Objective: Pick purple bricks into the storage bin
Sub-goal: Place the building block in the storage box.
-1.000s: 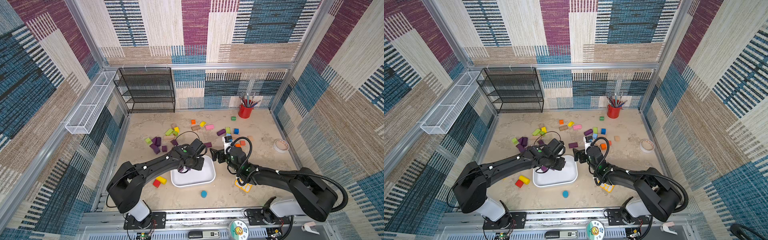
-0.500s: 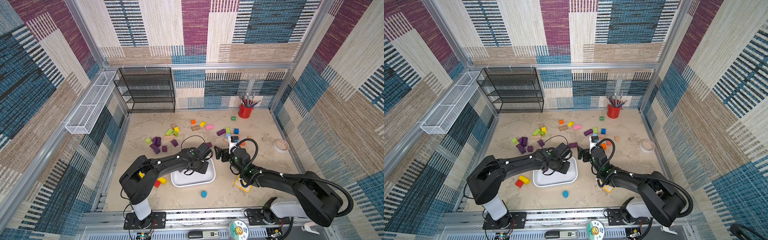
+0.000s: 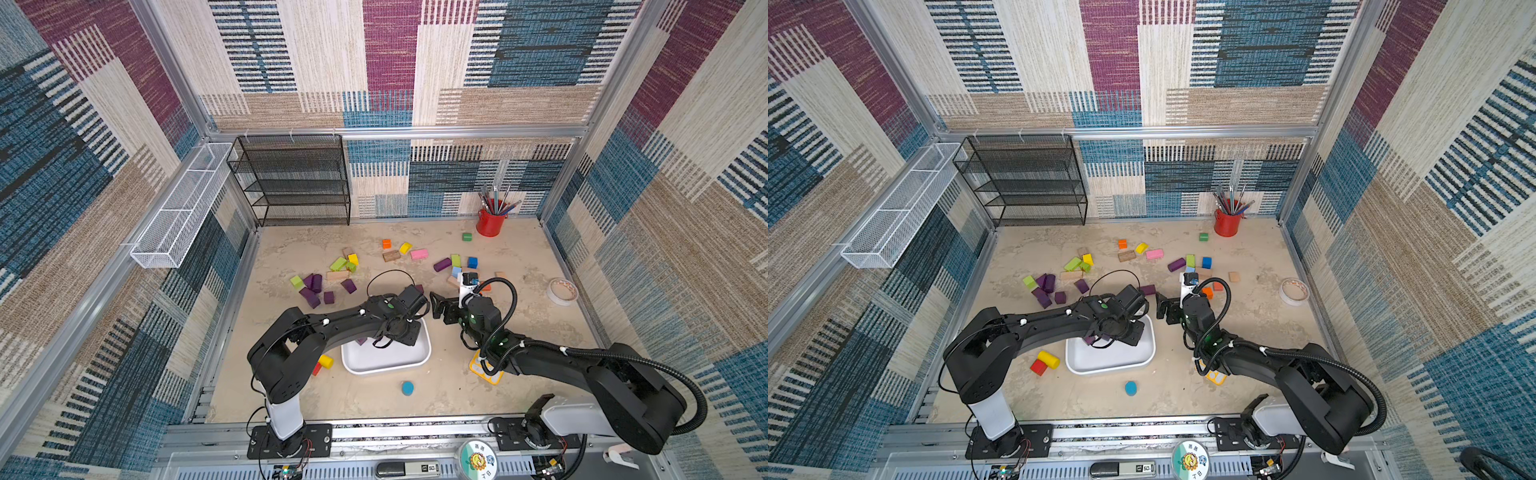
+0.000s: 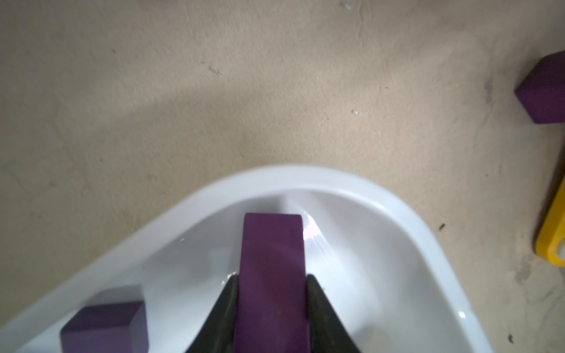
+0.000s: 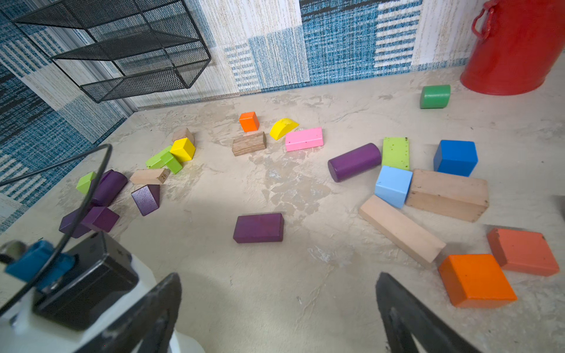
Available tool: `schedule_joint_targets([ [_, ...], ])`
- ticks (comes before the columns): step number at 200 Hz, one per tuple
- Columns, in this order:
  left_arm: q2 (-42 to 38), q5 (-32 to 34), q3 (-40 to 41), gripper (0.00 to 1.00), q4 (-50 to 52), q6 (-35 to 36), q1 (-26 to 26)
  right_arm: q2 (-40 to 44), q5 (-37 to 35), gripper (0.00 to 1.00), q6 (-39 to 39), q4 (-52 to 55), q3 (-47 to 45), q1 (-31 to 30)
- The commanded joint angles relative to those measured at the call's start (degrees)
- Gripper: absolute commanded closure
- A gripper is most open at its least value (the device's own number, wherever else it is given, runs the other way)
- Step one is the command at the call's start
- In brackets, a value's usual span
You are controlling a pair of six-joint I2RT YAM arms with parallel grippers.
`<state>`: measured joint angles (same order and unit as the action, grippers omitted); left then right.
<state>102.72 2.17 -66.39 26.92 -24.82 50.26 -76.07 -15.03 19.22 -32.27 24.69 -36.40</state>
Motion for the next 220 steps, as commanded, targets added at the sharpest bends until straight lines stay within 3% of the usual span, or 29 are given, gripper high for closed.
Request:
schedule_joint_targets([
  [1,-0.23,1.21,-0.89,0.60,1.38,1.79,0.01,0.53,-0.55,0.00,0.20,-2.27,-0.21,0.02],
  [52,-2.02,2.74,-1.62,0.45,2.71,2.01,0.01,0.40,-0.80,0.00,0.26,-2.36,-0.25,0.02],
  [99,-5.21,5.15,-3.20,0.26,5.81,2.92,0.01,-0.04,-1.16,0.00,0.11,-2.45,-0.25,0.02],
  [162,-9.53,7.63,-3.48,0.12,8.13,3.21,0.00,0.28,-2.69,0.00,0.44,-2.62,-0.67,0.02],
  [220,-12.72,14.44,-4.78,0.01,12.11,1.38,-0.21,1.32,-2.95,0.00,0.69,-3.06,-1.31,0.02],
])
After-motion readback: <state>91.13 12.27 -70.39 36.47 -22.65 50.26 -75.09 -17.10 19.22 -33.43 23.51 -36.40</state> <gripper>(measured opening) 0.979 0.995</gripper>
